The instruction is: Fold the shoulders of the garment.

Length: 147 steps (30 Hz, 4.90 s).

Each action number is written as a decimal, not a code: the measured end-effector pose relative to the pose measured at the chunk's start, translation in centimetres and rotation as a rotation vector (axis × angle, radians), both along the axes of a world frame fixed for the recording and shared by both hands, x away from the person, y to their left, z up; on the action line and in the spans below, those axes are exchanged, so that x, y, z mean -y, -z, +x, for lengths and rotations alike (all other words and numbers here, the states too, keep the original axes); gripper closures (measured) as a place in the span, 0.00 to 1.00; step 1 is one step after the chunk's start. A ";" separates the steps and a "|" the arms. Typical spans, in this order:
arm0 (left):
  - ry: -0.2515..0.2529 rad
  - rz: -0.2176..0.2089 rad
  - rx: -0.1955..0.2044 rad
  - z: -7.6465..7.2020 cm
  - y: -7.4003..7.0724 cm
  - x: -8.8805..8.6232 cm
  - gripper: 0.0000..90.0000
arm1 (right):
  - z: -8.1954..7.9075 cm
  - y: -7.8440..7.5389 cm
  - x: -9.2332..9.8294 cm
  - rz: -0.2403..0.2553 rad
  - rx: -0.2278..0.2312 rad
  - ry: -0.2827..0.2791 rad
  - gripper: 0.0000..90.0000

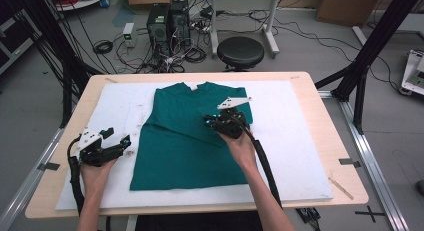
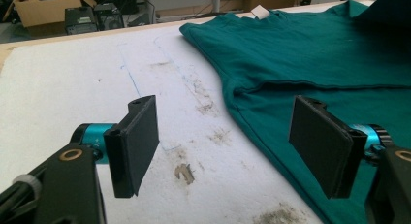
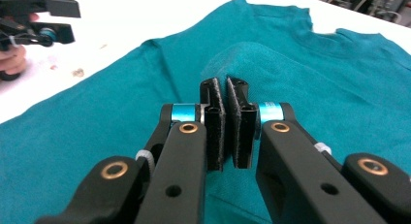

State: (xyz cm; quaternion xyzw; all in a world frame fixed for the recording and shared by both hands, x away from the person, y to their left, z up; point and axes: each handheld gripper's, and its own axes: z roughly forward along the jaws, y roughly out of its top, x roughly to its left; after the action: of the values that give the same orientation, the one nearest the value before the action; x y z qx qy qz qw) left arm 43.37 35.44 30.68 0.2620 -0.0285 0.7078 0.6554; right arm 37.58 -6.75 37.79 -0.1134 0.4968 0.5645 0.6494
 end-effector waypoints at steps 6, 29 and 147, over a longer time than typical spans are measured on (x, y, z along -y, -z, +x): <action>-0.001 0.000 0.001 0.0 0.0 0.0 0.30 | 0.0 0.0 -2.1 -0.035 -0.002 -0.021 0.97; -0.004 -0.003 0.000 0.0 0.0 0.0 0.30 | 1.6 0.1 -6.1 -0.111 -0.048 -0.052 0.97; -0.038 0.052 -0.117 -3.8 0.7 2.1 0.29 | 5.5 4.8 16.0 0.345 0.074 -0.050 0.27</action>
State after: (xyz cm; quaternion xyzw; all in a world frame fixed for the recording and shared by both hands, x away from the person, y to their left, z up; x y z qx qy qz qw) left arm 39.57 33.31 29.99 0.3205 -0.0036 0.7025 0.6355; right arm 43.12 -22.72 33.02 -0.0333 0.3654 0.6529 0.6627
